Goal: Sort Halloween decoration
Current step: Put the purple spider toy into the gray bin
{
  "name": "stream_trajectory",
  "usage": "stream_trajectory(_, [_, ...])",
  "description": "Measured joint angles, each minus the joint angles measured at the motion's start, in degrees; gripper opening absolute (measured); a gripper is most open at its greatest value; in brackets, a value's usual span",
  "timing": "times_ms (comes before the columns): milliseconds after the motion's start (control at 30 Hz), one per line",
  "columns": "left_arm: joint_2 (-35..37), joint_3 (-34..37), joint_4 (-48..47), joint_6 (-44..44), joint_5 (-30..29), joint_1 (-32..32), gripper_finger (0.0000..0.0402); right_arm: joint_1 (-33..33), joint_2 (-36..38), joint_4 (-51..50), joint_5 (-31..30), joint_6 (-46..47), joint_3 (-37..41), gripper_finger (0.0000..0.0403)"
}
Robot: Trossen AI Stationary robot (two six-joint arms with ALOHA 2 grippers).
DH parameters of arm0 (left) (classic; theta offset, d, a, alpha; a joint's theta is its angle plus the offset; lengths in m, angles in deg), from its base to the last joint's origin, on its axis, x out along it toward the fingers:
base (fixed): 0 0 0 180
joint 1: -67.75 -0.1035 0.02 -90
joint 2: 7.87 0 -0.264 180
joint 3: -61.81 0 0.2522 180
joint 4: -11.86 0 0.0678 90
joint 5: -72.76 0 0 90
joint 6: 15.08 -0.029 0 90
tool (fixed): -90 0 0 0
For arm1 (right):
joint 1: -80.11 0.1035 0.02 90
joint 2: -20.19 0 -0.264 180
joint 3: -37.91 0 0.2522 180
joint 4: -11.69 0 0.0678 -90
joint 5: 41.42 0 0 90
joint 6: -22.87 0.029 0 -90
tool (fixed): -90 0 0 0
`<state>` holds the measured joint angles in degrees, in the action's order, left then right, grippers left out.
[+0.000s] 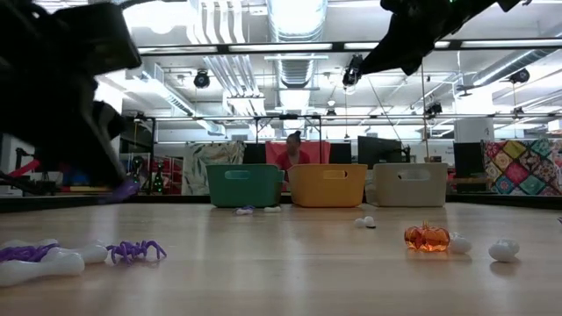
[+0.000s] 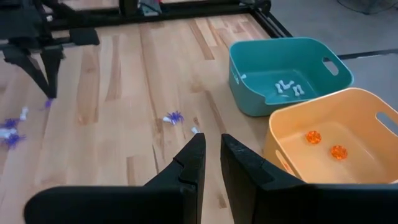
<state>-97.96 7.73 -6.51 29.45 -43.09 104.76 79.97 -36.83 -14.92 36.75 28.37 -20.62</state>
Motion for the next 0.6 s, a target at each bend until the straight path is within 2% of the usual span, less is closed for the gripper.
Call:
stream_trajectory(167, [1.8, 0.0, 0.2, -2.3, -7.0, -0.7, 0.0000, 0.0, -4.0, 3.9, 1.8, 0.3, 0.0, 0.0043])
stream_trajectory(400, [2.4, -0.1, 2.0, -5.3, -15.6, -4.6, 0.0000, 0.0, -15.3, 15.3, 4.9, -3.7, 0.0, 0.0043])
stream_trajectory(600, [2.7, -0.1, 5.0, -8.8, -17.2, -9.7, 0.0000, 0.0, -24.3, 30.1, 10.5, -8.1, 0.0, 0.0043])
